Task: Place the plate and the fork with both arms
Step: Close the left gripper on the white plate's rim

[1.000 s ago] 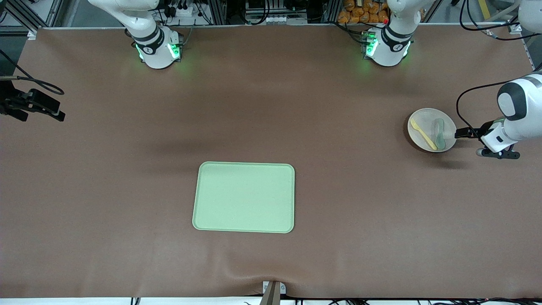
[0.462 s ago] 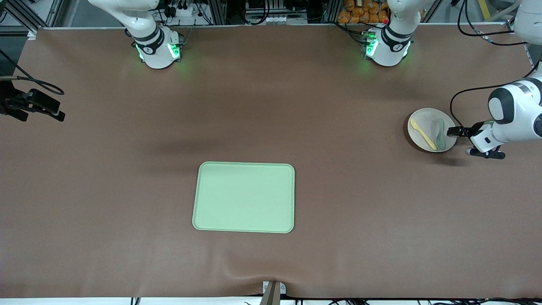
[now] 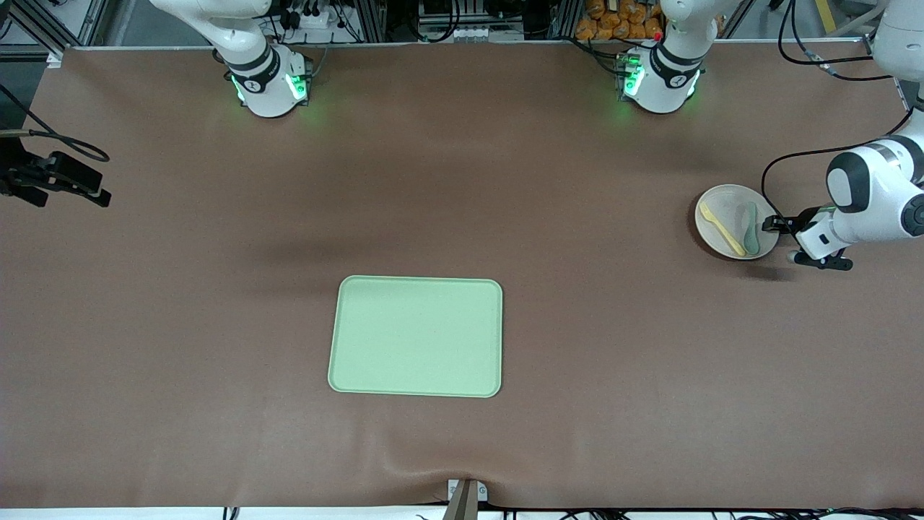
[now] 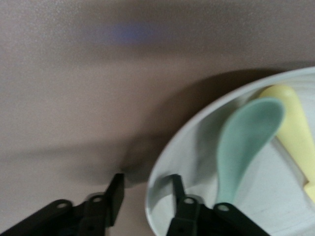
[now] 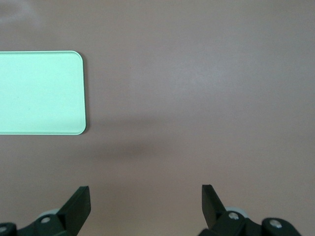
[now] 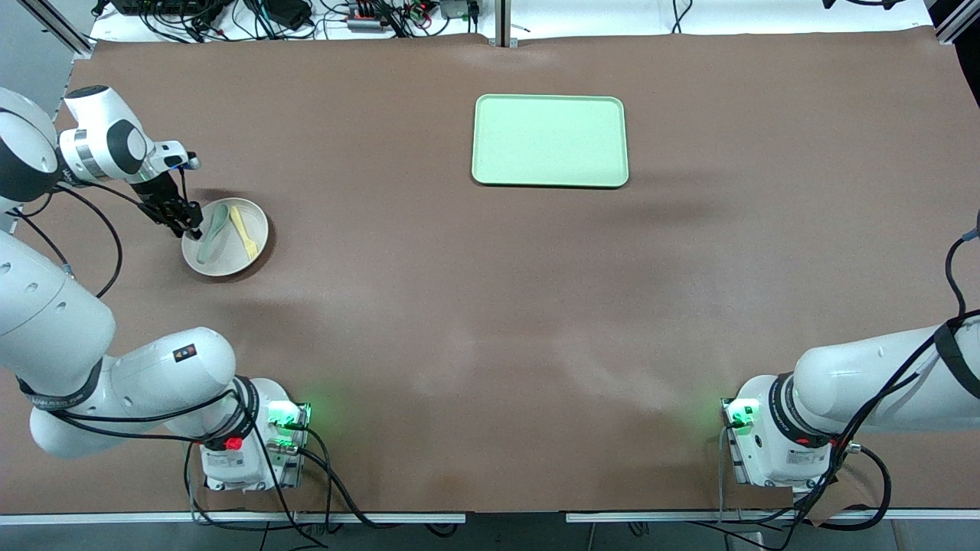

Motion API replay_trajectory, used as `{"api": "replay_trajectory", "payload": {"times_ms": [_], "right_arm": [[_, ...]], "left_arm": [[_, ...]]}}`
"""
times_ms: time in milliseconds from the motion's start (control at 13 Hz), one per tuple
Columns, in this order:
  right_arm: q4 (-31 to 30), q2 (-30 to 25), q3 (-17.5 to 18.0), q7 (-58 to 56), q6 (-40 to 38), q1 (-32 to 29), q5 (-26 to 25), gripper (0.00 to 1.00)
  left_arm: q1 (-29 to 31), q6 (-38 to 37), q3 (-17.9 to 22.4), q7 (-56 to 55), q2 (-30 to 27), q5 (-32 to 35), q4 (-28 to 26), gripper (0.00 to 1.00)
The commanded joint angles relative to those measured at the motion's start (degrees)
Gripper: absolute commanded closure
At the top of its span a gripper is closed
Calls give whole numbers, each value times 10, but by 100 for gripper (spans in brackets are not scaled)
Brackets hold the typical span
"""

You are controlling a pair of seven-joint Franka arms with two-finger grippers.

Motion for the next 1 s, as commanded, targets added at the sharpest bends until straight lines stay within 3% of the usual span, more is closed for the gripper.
{"api": "replay_trajectory", "payload": {"times_ms": [0,462,923], "right_arm": [[10,3,7,-7,-8,-13,10,0],[10,3,7,-7,-8,-13,10,0],[10,4,7,-7,-8,-13,10,0]], "left_arm": [[8,2,-6,6,-6,13,1,100],[8,-12,-27,20,-23,-1,36,100],[4,-103,-72,14,-17,-140,150,100]]}}
